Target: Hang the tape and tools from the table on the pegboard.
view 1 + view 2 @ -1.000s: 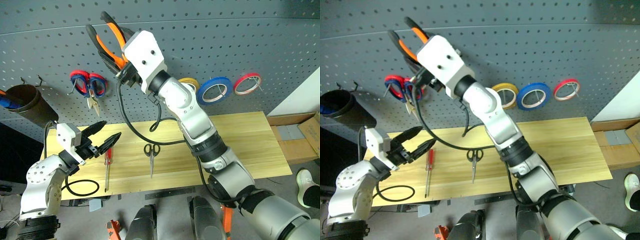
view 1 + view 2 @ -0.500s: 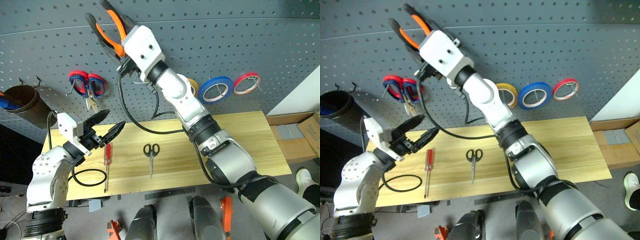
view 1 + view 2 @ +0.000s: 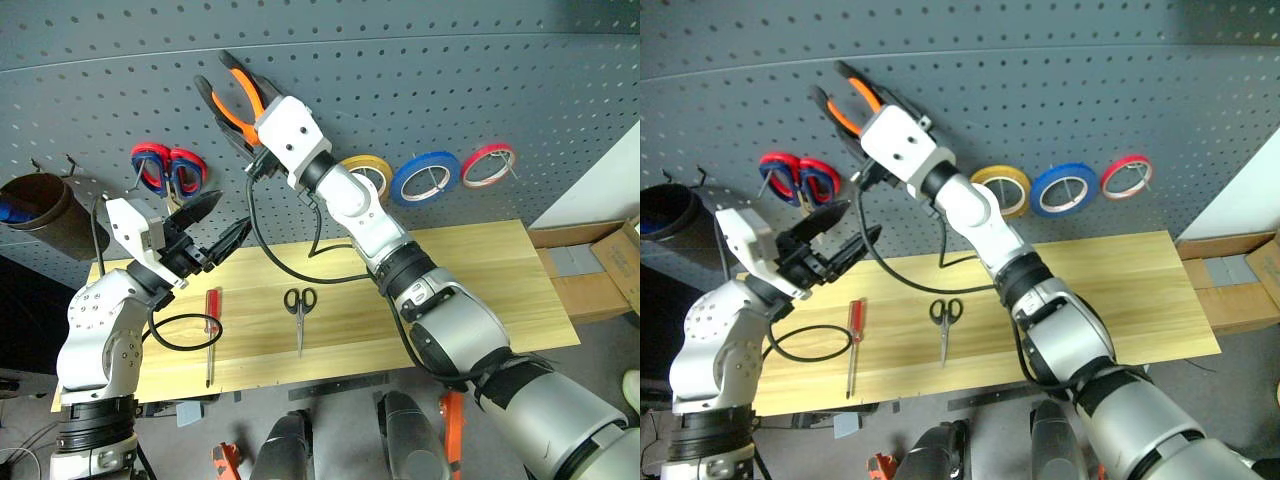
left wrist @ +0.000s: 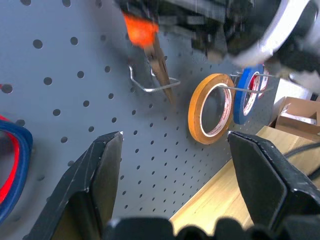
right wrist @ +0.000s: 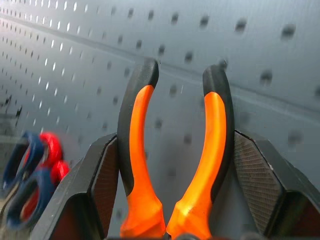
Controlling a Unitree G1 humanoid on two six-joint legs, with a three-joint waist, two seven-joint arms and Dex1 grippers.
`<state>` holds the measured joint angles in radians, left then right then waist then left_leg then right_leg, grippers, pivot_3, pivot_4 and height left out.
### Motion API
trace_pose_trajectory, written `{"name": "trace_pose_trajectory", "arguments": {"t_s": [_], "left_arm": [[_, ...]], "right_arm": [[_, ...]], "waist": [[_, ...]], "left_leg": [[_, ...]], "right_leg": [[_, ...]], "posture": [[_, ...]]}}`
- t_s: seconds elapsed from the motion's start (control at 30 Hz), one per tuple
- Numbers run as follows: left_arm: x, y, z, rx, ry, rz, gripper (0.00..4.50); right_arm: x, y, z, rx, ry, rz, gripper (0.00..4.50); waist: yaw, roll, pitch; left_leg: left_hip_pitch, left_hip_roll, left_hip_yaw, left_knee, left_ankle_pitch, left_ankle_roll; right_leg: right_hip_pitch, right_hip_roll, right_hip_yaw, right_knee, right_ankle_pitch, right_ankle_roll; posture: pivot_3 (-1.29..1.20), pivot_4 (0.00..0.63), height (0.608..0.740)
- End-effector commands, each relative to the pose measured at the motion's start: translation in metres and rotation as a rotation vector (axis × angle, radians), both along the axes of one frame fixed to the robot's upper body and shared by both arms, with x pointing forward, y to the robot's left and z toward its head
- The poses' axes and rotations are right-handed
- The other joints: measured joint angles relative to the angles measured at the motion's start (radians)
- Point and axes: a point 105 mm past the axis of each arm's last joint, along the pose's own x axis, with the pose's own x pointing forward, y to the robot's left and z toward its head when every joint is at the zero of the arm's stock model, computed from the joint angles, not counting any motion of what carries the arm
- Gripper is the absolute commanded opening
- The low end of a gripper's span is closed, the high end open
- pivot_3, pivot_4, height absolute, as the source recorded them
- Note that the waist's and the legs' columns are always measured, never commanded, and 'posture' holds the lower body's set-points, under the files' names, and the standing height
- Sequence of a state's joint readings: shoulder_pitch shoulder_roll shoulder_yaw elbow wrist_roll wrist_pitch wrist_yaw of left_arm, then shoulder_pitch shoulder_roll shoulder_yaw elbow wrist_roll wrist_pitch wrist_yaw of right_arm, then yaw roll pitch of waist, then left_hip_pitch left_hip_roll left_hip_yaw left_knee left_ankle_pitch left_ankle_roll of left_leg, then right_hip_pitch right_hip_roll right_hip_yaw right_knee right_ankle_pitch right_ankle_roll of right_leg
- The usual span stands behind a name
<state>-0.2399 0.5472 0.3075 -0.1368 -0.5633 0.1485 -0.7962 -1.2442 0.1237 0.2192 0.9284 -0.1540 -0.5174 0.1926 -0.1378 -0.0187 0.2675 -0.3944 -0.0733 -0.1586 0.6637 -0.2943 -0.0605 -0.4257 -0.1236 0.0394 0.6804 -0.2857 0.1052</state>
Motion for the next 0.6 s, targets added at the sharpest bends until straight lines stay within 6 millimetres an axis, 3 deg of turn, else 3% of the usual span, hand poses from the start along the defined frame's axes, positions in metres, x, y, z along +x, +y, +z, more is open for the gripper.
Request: {"name": "trace_pose_trajectory", "arguments": {"t_s": [0.03,0.23,0.4,0.6], "left_arm": [[-0.001,0.001,0.008,-0.003,-0.038,0.008,3.58],[0.002,0.006,0.007,-0.004,-0.034,0.036,3.58],[0.004,0.008,0.005,0.003,-0.024,0.051,3.58],[0.005,0.011,-0.003,0.002,0.023,0.067,3.58]], "right_arm": [[-0.001,-0.007,0.005,0.040,-0.025,-0.019,2.90],[0.003,-0.012,-0.006,0.054,0.024,-0.034,2.90],[0.008,-0.019,-0.008,0.064,0.058,-0.067,4.48],[0.005,-0.035,0.001,0.078,0.032,-0.107,4.48]], "waist": [[0.000,0.000,0.000],[0.000,0.000,0.000],[0.000,0.000,0.000],[0.012,0.000,0.000]], "left_leg": [[0.000,0.000,0.000,0.000,0.000,0.000],[0.000,0.000,0.000,0.001,0.001,-0.001],[0.000,0.000,-0.001,0.001,0.001,-0.001],[0.000,0.000,-0.002,0.002,0.004,-0.003]], "right_leg": [[0.000,0.000,0.000,0.000,0.000,0.000],[0.000,0.000,0.000,0.001,0.000,-0.001],[0.000,0.000,0.000,0.001,0.001,-0.001],[0.001,0.001,-0.002,0.002,0.003,-0.003]], "posture": [[-0.01,0.254,0.740],[-0.01,0.253,0.740],[-0.02,0.251,0.740],[-0.02,0.252,0.740]]}}
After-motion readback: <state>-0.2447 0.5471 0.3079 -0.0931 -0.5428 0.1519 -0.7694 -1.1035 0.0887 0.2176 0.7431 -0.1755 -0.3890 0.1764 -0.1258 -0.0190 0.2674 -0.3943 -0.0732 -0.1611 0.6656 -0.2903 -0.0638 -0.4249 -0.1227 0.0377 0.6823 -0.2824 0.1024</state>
